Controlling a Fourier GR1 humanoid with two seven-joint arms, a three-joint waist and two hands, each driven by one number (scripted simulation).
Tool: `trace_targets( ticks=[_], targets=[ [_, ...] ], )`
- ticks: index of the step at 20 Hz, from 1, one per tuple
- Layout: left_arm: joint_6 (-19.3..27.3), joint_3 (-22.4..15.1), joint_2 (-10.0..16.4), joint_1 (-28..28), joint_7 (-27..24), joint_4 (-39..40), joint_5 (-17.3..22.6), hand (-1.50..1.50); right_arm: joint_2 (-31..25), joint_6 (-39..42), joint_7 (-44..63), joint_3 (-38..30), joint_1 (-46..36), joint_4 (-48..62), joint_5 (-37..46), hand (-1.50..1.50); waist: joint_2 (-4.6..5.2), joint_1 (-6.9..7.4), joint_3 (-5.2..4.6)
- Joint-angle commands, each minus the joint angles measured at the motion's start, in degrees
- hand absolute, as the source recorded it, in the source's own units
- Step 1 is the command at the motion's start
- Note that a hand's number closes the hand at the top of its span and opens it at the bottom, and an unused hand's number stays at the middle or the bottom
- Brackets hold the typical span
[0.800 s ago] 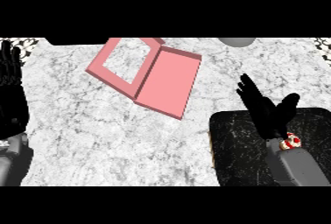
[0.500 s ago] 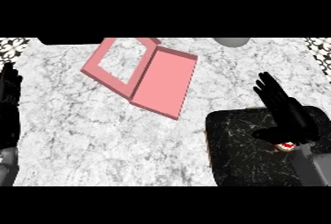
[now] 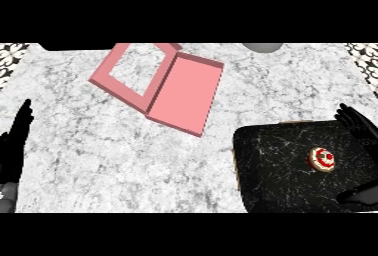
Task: Pick the cupcake from the tray and place it in the cardboard box
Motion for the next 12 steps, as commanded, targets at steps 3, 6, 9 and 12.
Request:
trace_targets(
  ticks=[3, 6, 9, 12],
  targets=[
    [-2.12, -0.76, -0.52, -0.84, 0.21, 2.12, -0.41, 0.0, -4.19, 7.25, -26.47, -3.49, 0.24, 15.86, 8.29, -1.5, -0.05, 2.05, -0.05],
    [-4.32, 0.4, 1.68, -5.06, 3.71, 3.29, 0.31, 0.0, -10.6, 2.87, -26.22, -3.46, -3.32, 17.47, 14.3, -1.5, 0.01, 2.17, -0.06],
    [-3.19, -0.51, 0.1, -2.64, -0.19, 3.56, -1.03, 0.0, -16.06, 0.12, -25.4, 0.82, -3.58, 16.81, 22.34, -1.5, -0.03, 2.9, -0.18],
    [-4.31, 0.46, -0.25, -2.49, -2.25, 7.22, -0.74, 0.0, -16.0, -1.48, -24.59, 5.12, -5.56, 16.48, 27.66, -1.5, -0.12, 2.59, -0.29]
  ],
)
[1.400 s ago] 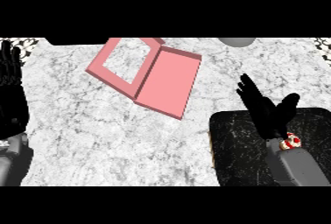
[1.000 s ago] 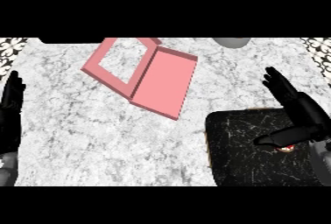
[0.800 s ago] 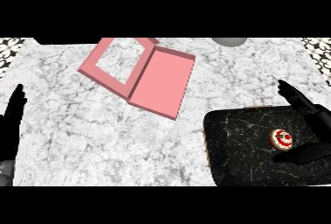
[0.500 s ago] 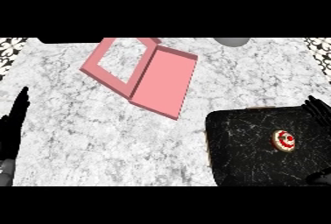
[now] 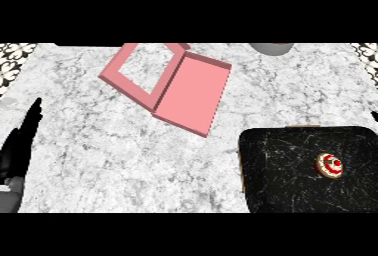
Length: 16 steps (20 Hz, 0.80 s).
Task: Pick the cupcake from the tray and place it in the cardboard box
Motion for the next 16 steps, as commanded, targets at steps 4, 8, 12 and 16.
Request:
trace_targets(
  ticks=[4, 8, 12, 16],
  targets=[
    [-1.0, -0.12, 0.37, -1.28, 2.04, -1.59, -1.26, 0.0, -6.0, 5.2, 1.11, 6.88, -8.58, 1.97, 11.47, -1.5, -0.17, 0.7, -0.08],
    [-3.01, 2.63, 0.11, 0.08, -1.27, 1.0, 0.76, 0.0, -1.19, 3.31, 6.94, 12.19, -11.41, 0.92, 18.3, -1.5, -0.22, 0.42, -0.13],
    [-1.58, 1.19, -1.62, 2.18, 0.51, -2.95, -1.94, 0.0, 1.25, 8.06, 10.61, 13.64, -14.73, 1.32, 20.88, -1.5, -0.34, 0.12, -0.11],
    [-2.11, 3.36, -2.37, 0.44, -0.09, 0.33, -3.69, 0.0, 2.37, 6.84, 12.73, 12.35, -12.1, -1.98, 24.94, -1.5, -0.43, -0.74, -0.13]
  ],
)
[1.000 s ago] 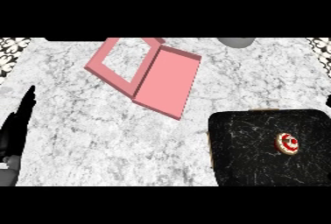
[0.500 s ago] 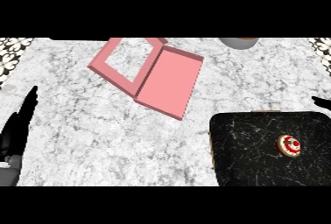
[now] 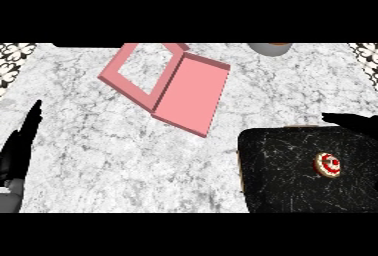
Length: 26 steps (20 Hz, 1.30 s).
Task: Pick the cupcake from the tray and place it in the cardboard box
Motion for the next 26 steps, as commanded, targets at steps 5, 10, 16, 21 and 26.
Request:
trace_targets(
  ticks=[5, 10, 16, 21, 26],
  targets=[
    [-3.47, 4.01, -0.96, -3.5, -0.13, 4.23, -1.69, 0.0, 5.91, 0.53, -0.46, -1.7, -1.98, 3.46, 8.49, -1.5, 0.0, -0.41, 0.01],
    [-3.81, 5.08, -1.79, -0.61, 2.04, 0.07, -3.85, 0.0, 5.52, 1.55, -0.79, -4.67, 2.73, -1.36, 10.39, -1.5, -0.12, -0.54, 0.01],
    [-4.62, 5.99, -1.99, -0.04, 3.02, -3.09, -4.46, 0.0, 4.96, 7.38, -3.4, -6.5, 1.68, -3.4, 8.29, -1.5, -0.12, -0.33, 0.03],
    [-3.93, 4.96, -4.71, -2.08, 3.02, -0.53, -6.78, 0.0, 5.84, 7.94, -2.91, -7.11, 4.5, -9.4, 6.95, -1.5, -0.04, -0.48, 0.02],
    [-4.62, 6.77, -5.3, -0.37, 2.09, -1.35, -7.43, 0.0, 6.82, 10.34, 5.35, -7.89, 10.97, -21.62, 6.74, -1.5, -0.15, -0.73, 0.0]
  ],
)
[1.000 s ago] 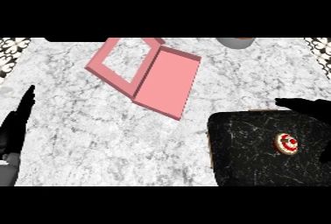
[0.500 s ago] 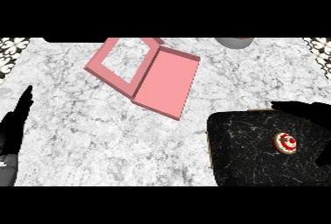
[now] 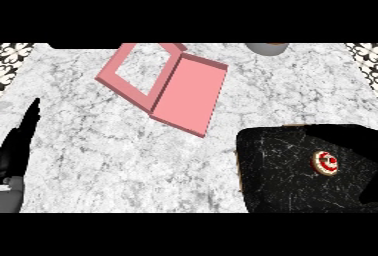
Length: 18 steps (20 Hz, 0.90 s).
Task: Pick the cupcake from the tray and place it in the cardboard box
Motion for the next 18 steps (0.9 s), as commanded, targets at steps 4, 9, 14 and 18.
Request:
trace_targets(
  ticks=[4, 9, 14, 18],
  targets=[
    [-0.39, 0.99, -1.66, 3.24, -2.1, -2.48, -0.74, 0.0, 1.76, 5.25, 7.75, 1.66, 1.99, -6.23, 4.03, -1.5, -0.02, 0.32, -0.01],
    [-1.25, 2.24, -1.64, 2.3, -0.31, -3.07, -1.83, 0.0, 5.35, 3.5, 9.56, 1.96, 4.79, -6.61, 8.36, -1.5, -0.04, 0.15, 0.01],
    [-2.74, 3.29, -0.95, -0.63, 0.47, -0.77, -2.22, 0.0, 10.98, -8.97, 4.36, 0.22, -1.18, 5.49, 13.57, 1.5, 0.15, 0.45, 0.06],
    [-1.63, 2.42, -3.8, 0.29, -3.27, 1.99, -3.69, 0.0, 13.12, -10.44, 5.01, -0.98, -4.35, 5.71, 15.56, 1.5, 0.13, 0.44, 0.02]
  ],
)
